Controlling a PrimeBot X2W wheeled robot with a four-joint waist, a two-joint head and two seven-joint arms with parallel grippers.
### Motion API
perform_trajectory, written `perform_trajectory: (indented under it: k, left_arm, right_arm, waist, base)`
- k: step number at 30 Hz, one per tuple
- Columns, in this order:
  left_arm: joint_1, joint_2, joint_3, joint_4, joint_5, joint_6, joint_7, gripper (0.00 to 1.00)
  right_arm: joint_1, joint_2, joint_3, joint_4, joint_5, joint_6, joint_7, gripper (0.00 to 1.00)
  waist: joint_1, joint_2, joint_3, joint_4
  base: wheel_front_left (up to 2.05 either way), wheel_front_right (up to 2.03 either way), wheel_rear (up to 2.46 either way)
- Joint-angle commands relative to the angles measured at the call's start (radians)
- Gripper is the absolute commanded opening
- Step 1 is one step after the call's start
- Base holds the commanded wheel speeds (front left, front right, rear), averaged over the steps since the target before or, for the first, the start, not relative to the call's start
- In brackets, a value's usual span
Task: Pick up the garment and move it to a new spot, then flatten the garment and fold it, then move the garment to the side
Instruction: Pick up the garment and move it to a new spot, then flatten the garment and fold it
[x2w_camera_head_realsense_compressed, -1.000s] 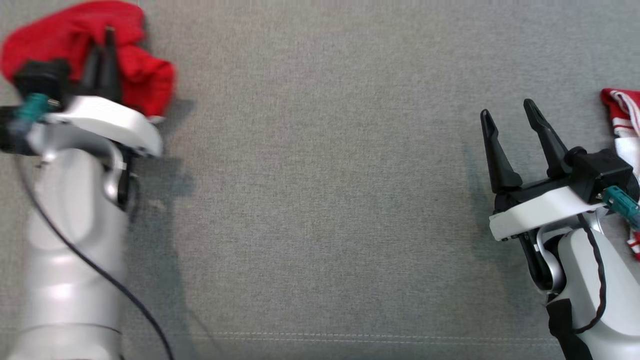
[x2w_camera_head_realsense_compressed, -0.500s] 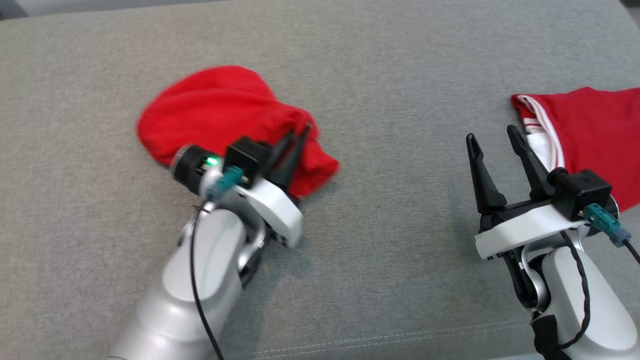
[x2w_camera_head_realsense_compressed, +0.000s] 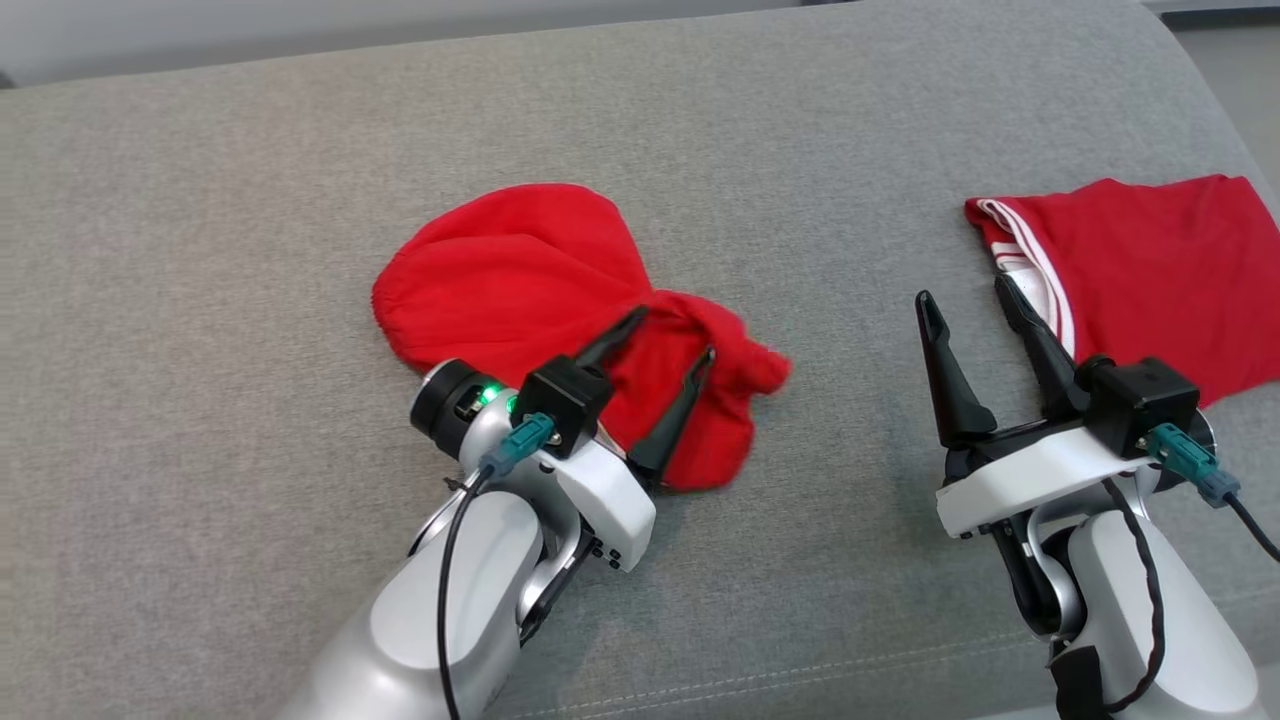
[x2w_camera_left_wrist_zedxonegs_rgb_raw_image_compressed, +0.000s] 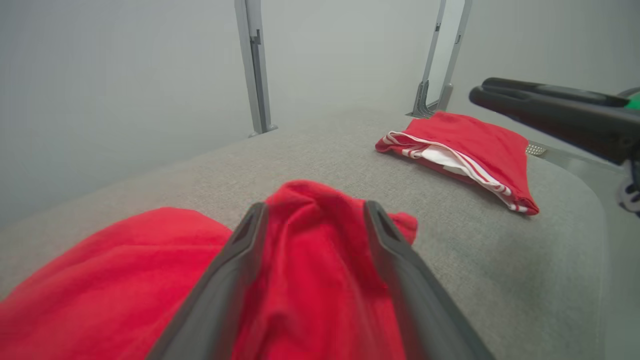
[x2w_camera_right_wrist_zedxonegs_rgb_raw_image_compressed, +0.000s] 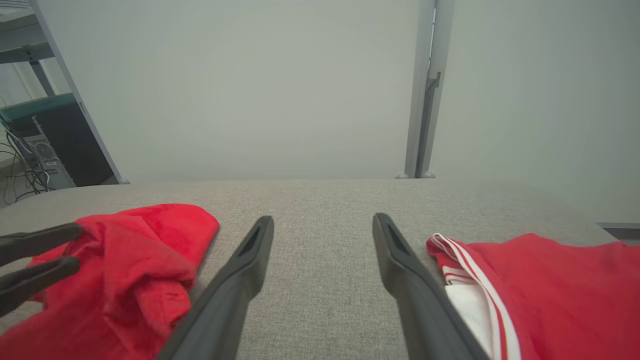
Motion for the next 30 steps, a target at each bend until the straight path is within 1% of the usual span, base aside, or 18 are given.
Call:
perform_trajectory:
  k: [1, 5, 12, 13, 15, 20, 26, 27, 30]
  left_arm:
    - [0.01, 0.014, 0.068, -0.062, 0.034, 0.019, -0.005, 1.0]
    - [0.075, 0.03, 0.161, -0.113, 0.075, 0.039, -0.005, 1.0]
    - [0.19, 0.045, 0.326, -0.166, 0.126, 0.061, -0.005, 1.0]
    - [0.19, 0.045, 0.326, -0.166, 0.126, 0.061, -0.005, 1.0]
    - [0.224, 0.047, 0.373, -0.181, 0.142, 0.066, -0.005, 1.0]
    - [0.314, 0.046, 0.483, -0.221, 0.177, 0.071, -0.005, 1.0]
    - [0.405, 0.038, 0.594, -0.25, 0.21, 0.067, -0.005, 1.0]
    - [0.428, 0.033, 0.624, -0.257, 0.217, 0.066, -0.005, 1.0]
    - [0.448, 0.026, 0.657, -0.262, 0.226, 0.056, -0.005, 1.0]
  right_arm:
    - [-0.002, 0.004, 0.022, -0.026, 0.012, 0.0, -0.006, 1.0]
    - [-0.004, 0.003, 0.036, -0.025, 0.014, 0.0, -0.006, 1.0]
    - [0.005, -0.001, 0.098, -0.004, 0.02, 0.0, -0.006, 1.0]
    - [0.005, -0.001, 0.098, -0.004, 0.02, 0.0, -0.006, 1.0]
    - [0.011, -0.004, 0.114, 0.006, 0.022, 0.0, -0.006, 1.0]
    - [0.032, -0.009, 0.149, 0.038, 0.029, 0.0, -0.006, 1.0]
    - [0.056, -0.011, 0.202, 0.086, 0.043, 0.0, -0.006, 1.0]
    - [0.058, -0.014, 0.217, 0.106, 0.049, 0.0, -0.006, 1.0]
    - [0.054, -0.02, 0.229, 0.133, 0.053, 0.0, -0.006, 1.0]
  waist:
    - [0.0, 0.0, -0.008, 0.02]
    - [0.0, 0.0, -0.033, 0.062]
    - [0.0, 0.0, -0.079, 0.144]
    - [0.0, 0.0, -0.079, 0.144]
    - [0.0, 0.0, -0.089, 0.165]
    - [0.0, 0.0, -0.116, 0.213]
    - [0.0, 0.0, -0.131, 0.248]
    - [0.0, 0.0, -0.131, 0.257]
    - [0.0, 0.0, -0.128, 0.269]
  base:
    - [0.0, 0.0, 0.0]
    - [0.0, 0.0, 0.0]
    - [0.0, 0.0, 0.0]
    - [0.0, 0.0, 0.0]
    - [0.0, 0.0, 0.0]
    - [0.0, 0.0, 0.0]
    - [0.0, 0.0, 0.0]
    - [0.0, 0.0, 0.0]
    - [0.0, 0.0, 0.0]
